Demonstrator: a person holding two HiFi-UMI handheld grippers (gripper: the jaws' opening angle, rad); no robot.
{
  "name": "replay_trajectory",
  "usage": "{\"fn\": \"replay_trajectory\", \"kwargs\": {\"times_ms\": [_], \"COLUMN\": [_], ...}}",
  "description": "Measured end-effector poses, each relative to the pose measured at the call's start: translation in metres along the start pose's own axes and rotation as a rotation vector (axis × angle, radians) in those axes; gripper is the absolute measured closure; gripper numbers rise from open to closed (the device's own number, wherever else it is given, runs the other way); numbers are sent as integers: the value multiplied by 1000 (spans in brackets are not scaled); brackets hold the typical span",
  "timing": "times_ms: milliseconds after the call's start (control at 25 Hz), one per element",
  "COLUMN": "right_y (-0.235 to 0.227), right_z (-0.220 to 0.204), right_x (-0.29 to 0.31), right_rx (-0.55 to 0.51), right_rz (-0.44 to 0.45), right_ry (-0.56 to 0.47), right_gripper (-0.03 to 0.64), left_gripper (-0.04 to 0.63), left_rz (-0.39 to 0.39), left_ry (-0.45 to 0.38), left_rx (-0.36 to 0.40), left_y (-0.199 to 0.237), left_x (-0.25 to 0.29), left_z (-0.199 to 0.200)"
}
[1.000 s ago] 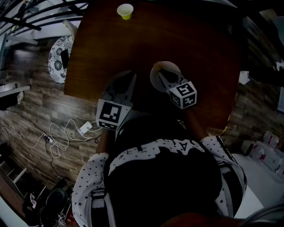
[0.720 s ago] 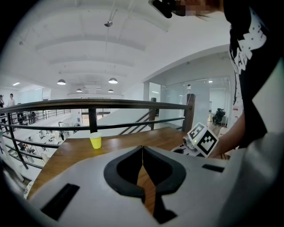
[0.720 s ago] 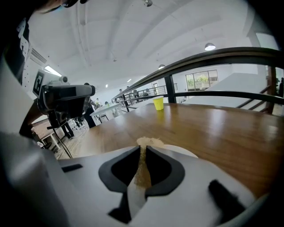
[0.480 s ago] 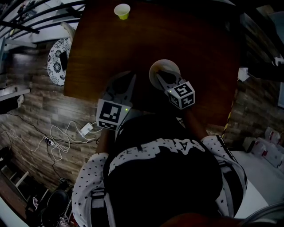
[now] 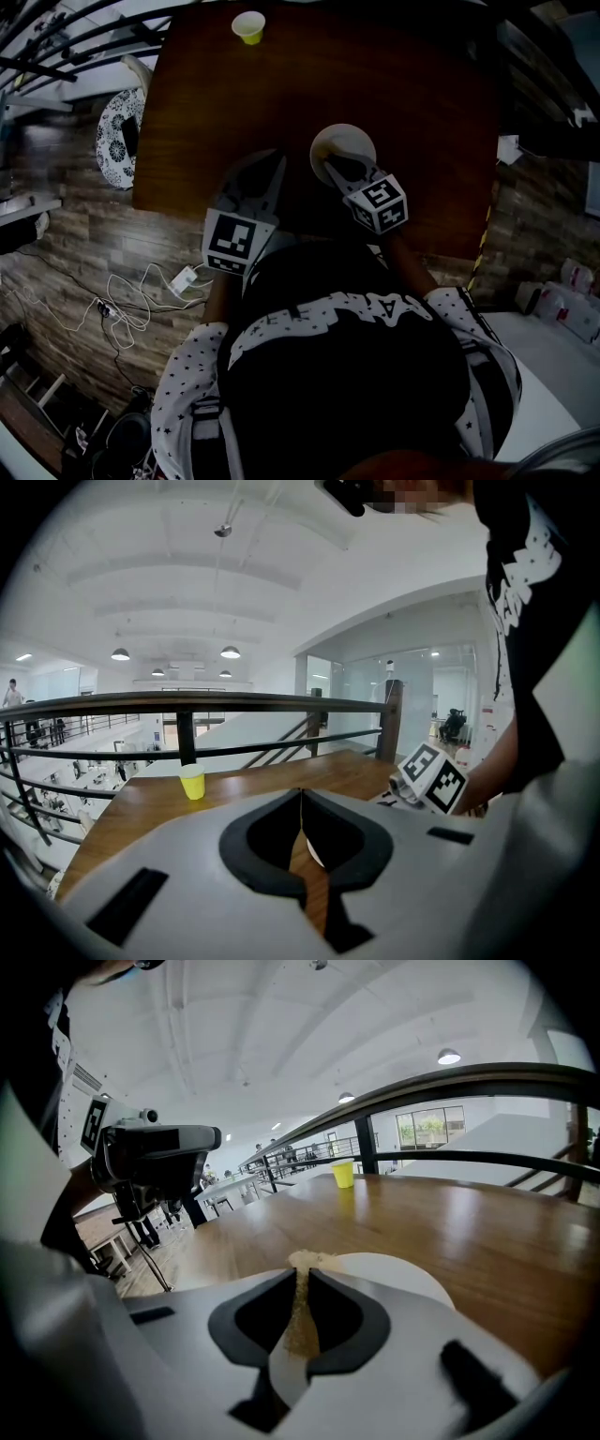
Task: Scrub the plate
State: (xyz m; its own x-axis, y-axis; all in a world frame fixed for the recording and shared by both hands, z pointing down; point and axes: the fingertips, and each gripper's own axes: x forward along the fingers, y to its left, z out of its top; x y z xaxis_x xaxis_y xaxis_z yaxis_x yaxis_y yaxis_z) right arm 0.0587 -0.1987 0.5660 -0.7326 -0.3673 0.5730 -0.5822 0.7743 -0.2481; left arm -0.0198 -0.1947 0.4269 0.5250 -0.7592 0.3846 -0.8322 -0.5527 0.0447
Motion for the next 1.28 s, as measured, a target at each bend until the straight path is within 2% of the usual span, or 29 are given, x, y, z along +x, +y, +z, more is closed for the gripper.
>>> {"fn": "replay_trajectory", "kwargs": {"times_ms": [1280], "right_y": [46], "right_z": [-10], "right_x": [-5], "right_rx": [13], "right_rz": [68], "right_ry": [15], "right_gripper": [568], "left_gripper": [581], "left_rz": [-56], "left_ry": [-11], "left_rx": [22], "left_y": [-9], "left_x": [-6], "left_z": [0]}}
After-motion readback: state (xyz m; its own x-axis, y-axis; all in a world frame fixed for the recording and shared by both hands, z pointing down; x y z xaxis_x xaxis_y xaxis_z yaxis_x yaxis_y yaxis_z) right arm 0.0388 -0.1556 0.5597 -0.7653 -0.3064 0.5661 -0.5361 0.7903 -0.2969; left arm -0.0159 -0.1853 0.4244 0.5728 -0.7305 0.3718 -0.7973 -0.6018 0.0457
